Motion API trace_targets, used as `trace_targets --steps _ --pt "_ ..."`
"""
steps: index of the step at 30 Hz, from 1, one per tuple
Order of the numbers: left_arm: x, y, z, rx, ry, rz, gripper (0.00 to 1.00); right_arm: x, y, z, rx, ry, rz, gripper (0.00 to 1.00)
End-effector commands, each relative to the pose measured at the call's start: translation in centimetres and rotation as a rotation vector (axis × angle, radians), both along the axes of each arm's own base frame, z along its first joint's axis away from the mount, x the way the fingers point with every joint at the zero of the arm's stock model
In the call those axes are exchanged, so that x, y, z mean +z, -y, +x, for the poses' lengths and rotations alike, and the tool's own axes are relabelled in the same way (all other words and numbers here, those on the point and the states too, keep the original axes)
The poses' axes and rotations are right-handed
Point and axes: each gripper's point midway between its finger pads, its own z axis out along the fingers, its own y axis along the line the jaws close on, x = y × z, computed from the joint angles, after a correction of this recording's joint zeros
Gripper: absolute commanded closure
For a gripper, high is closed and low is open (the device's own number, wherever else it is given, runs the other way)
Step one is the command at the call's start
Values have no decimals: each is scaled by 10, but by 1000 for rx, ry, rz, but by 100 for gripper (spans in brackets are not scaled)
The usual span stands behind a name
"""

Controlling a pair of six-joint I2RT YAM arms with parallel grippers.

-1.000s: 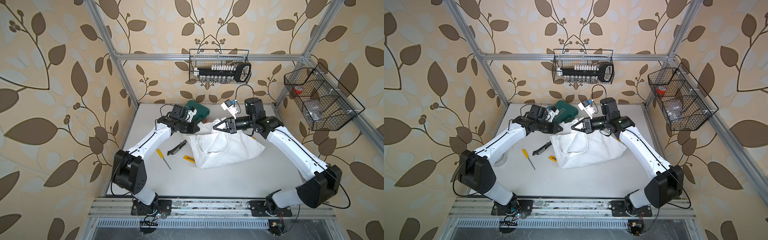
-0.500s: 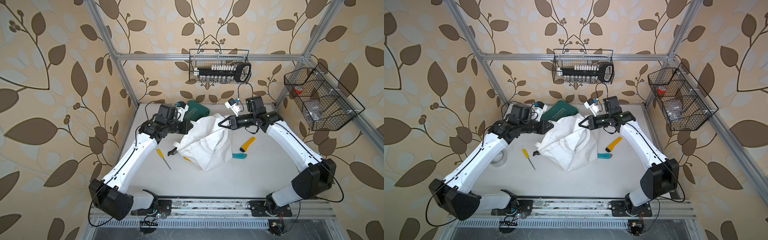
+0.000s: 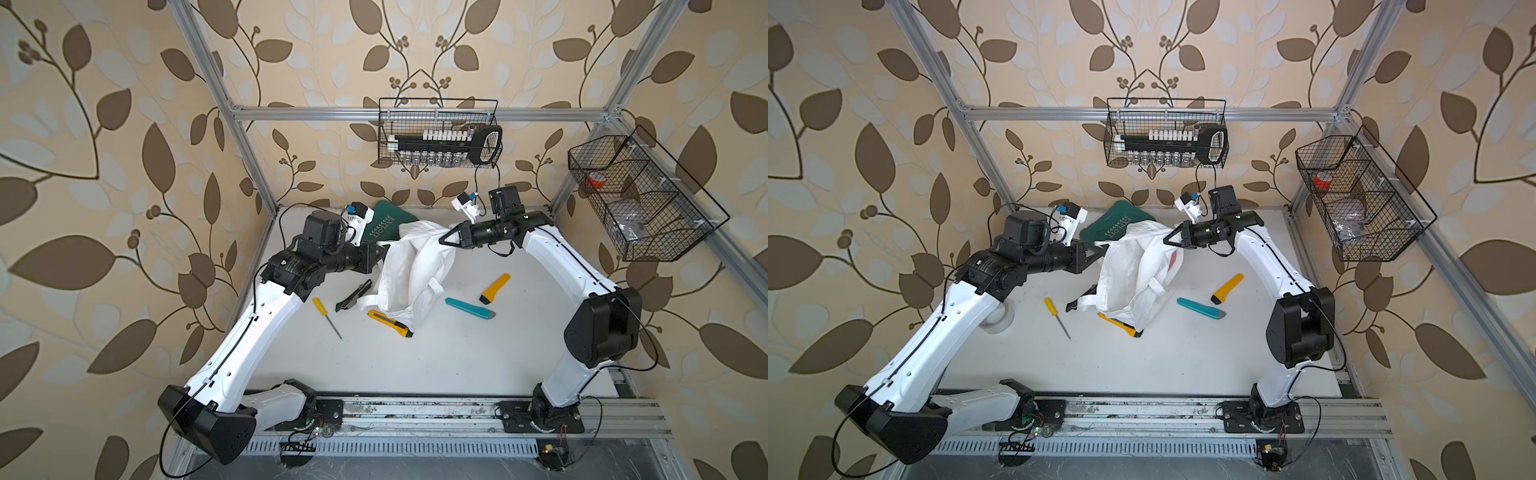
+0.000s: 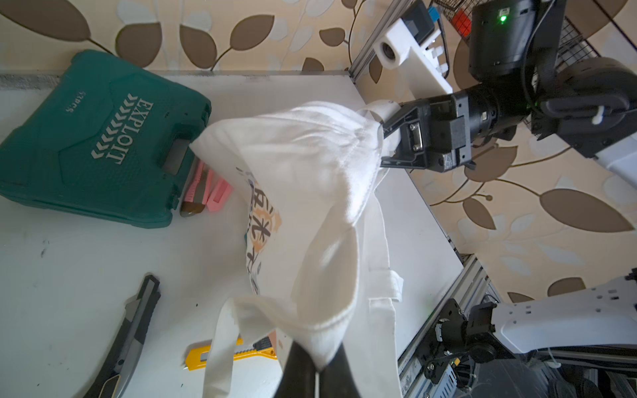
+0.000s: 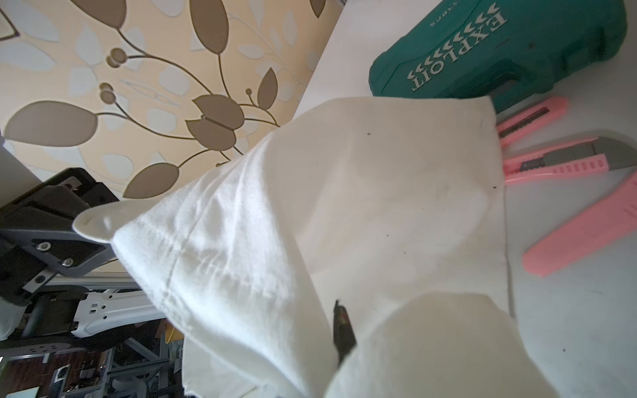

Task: Place the art knife into the pouch
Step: Open the pouch at the center of the board.

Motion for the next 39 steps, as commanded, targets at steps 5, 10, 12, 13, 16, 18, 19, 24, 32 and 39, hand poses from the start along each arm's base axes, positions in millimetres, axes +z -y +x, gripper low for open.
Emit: trace_targets --steps 5,10,12,13,16,18,19,24,32,39 --pt "-32 -7 29 79 -35 44 100 -14 12 15 -40 -19 11 100" --pt "-60 -9 42 108 -90 106 68 -14 5 10 -9 -19 35 100" --pt "-66 -10 45 105 -101 127 48 -14 1 8 5 -19 40 100" --pt "-68 -10 46 106 -105 138 39 -14 -1 6 13 -19 42 100" --pt "-69 -14 50 120 -96 162 24 -14 -7 1 34 -14 45 100" --pt "-70 -15 52 118 -91 170 22 -13 -10 -1 46 -13 50 100" --pt "-74 -16 54 116 -96 177 21 -12 -12 -3 57 -10 54 100" --pt "-92 -19 58 115 -133 222 20 -4 -15 -10 78 5 73 100" --pt "-87 -35 64 171 -131 204 17 9 -19 -20 113 28 106 100" --pt "-97 -15 63 87 -160 126 17 16 -21 -24 125 40 129 100"
